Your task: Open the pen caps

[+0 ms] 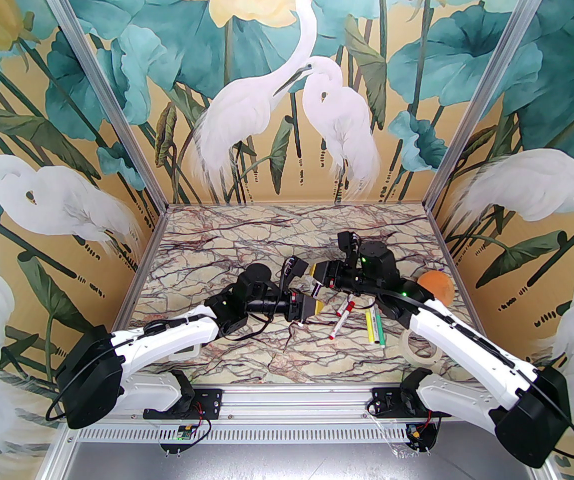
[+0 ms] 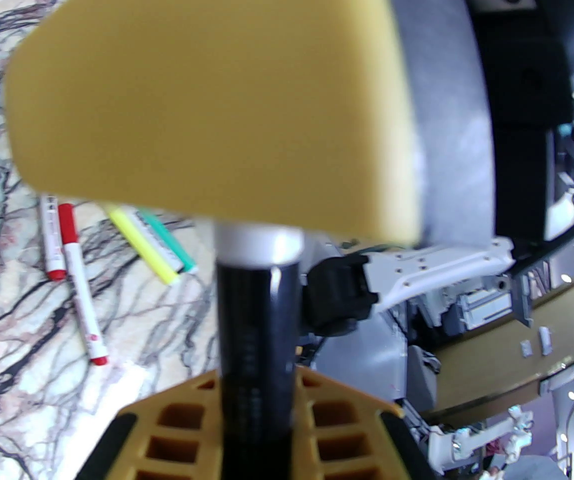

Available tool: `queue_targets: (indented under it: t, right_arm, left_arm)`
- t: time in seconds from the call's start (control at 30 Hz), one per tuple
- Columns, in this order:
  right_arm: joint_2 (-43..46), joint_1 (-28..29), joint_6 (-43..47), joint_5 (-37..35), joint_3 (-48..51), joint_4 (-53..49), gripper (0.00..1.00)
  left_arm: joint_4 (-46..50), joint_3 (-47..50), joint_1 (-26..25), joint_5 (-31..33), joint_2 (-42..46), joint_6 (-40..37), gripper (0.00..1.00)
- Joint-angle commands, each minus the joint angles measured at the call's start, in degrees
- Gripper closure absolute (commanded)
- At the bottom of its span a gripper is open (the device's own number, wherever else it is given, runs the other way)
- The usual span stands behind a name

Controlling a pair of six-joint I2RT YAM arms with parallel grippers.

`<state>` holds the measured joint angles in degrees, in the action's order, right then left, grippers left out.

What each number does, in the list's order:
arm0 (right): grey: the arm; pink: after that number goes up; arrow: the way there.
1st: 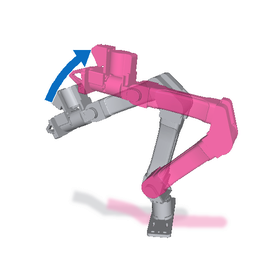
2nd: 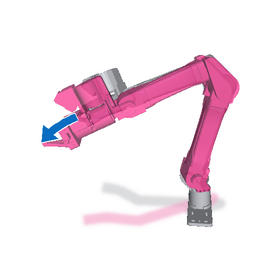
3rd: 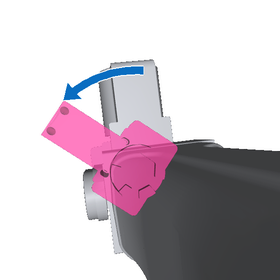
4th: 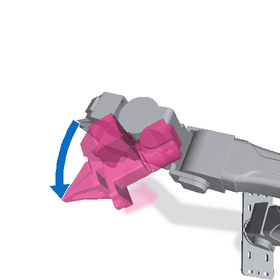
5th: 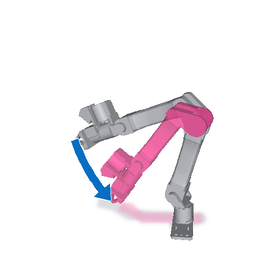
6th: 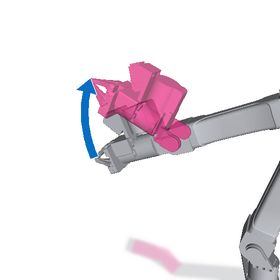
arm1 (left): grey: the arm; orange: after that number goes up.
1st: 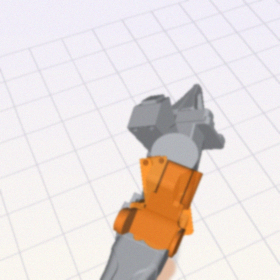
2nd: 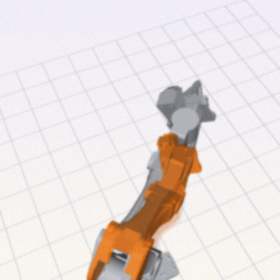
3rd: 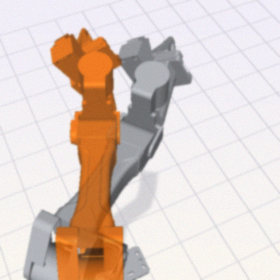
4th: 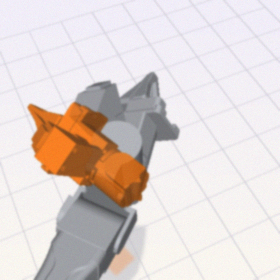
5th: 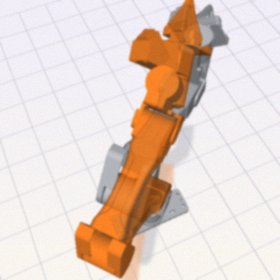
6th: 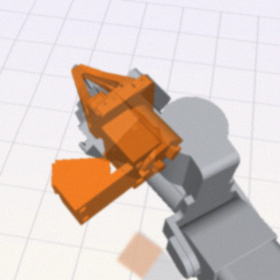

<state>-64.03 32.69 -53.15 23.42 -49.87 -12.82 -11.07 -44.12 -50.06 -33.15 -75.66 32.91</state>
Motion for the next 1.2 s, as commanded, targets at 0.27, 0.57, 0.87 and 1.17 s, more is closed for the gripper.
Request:
queue_targets:
  t: [0.27,0.57,0.87,1.17]
  right_arm:
    - [-1.00,-3.94,-0.61,-19.56,-3.75,-1.35,0.92]
    - [-0.02,-4.83,4.87,-12.79,-1.65,0.15,0.91]
    - [4.47,-5.77,17.36,-13.58,2.10,-11.34,0.85]
    - [-1.63,-14.19,24.05,-7.66,1.79,-16.27,0.84]
  left_arm:
    - [6.95,0.17,-3.98,-3.77,-1.33,-3.69,1.00]
    - [5.22,1.73,-3.99,2.32,2.56,-2.34,1.00]
    - [12.72,2.84,-2.24,15.29,8.04,-2.70,1.00]
    - [15.08,5.51,-0.04,18.95,12.05,-1.36,1.00]
